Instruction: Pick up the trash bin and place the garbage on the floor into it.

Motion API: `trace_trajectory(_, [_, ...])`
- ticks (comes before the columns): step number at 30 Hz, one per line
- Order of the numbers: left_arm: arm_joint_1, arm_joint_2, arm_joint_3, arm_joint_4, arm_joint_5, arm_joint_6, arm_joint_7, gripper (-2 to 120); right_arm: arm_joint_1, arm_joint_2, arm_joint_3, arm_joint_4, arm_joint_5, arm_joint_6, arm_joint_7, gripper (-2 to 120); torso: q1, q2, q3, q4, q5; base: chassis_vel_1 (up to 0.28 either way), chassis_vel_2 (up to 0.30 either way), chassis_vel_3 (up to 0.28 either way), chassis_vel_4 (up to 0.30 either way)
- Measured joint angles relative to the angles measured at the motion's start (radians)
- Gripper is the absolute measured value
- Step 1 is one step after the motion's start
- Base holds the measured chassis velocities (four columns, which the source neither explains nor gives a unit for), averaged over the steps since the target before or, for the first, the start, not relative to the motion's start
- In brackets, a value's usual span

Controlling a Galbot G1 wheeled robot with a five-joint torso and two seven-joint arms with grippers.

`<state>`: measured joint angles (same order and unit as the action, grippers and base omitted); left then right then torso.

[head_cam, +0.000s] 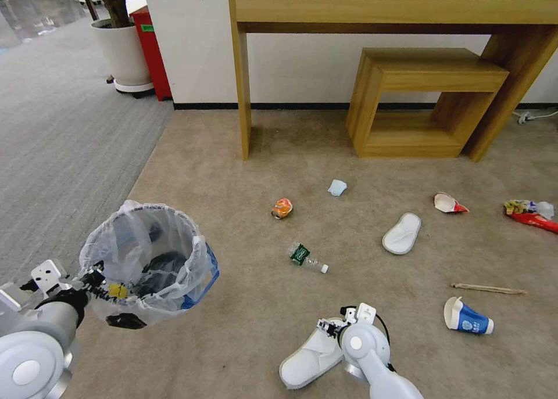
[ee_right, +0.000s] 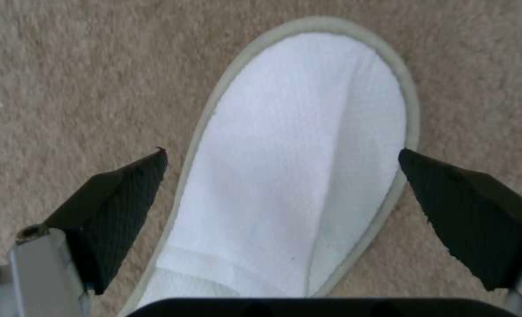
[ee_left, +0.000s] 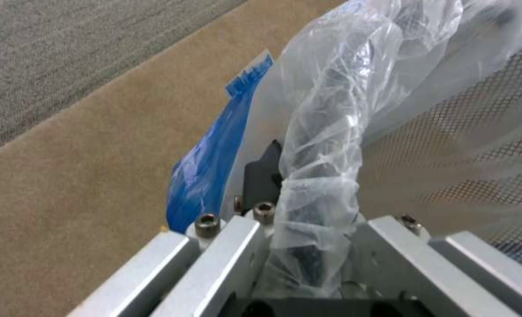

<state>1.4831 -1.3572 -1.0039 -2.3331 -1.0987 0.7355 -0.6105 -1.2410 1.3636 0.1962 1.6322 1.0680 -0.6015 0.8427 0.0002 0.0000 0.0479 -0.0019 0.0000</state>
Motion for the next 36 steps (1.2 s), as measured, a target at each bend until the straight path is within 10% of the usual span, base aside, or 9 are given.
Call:
trace_trajectory(29, [0.004, -0.012, 0.014, -0.008, 0.018, 0.0, 0.001, 1, -0.056, -0.011, -0.032, -0.005, -0.061, 0.022, -0.059, 6, 0.0, 0.0, 0.0, 0.0, 0.0, 0.0, 0.0, 0.0, 0.0])
trace_trajectory(36, [0.005, -0.013, 0.015, -0.01, 0.02, 0.0, 0.001, 1, -0.068, -0.014, -0.039, 0.024, -0.082, 0.05, -0.101, 0, 0.0, 0.0, 0.0, 0.0, 0.0, 0.0, 0.0, 0.0, 0.0])
